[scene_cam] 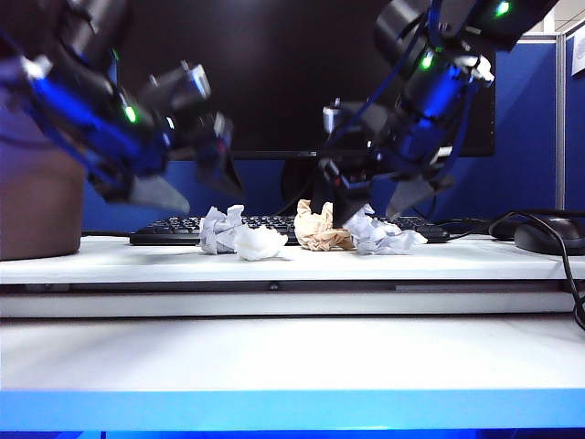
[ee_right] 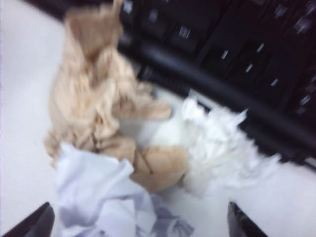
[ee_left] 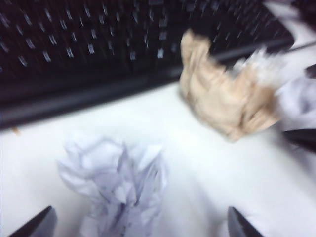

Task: Pick up all paper balls from the table and place them in the pink trash can.

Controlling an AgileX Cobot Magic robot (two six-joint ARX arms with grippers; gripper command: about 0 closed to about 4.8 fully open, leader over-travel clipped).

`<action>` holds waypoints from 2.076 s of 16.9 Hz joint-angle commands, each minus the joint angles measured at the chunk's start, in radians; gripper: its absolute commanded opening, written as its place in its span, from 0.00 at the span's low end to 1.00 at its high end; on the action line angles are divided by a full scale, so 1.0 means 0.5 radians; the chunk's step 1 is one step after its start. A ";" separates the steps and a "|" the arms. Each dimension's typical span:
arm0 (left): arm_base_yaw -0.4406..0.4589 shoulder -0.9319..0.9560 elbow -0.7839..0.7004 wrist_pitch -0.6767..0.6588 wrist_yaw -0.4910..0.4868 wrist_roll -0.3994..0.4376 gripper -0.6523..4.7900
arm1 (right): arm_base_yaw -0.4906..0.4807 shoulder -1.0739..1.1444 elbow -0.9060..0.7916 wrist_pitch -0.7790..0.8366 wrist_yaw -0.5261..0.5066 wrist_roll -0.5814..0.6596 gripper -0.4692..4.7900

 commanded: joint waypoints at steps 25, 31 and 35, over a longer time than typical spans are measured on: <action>0.004 0.073 0.615 -0.108 -0.027 0.083 0.11 | -0.025 -0.465 0.039 0.436 -0.578 0.179 0.08; 0.047 -0.343 1.341 -1.125 -0.890 0.880 0.11 | -0.017 -0.456 0.298 0.684 -1.051 0.380 0.08; 0.468 -0.349 1.491 -1.685 -1.199 0.985 0.11 | 0.201 -0.263 0.482 0.900 -1.195 0.436 0.08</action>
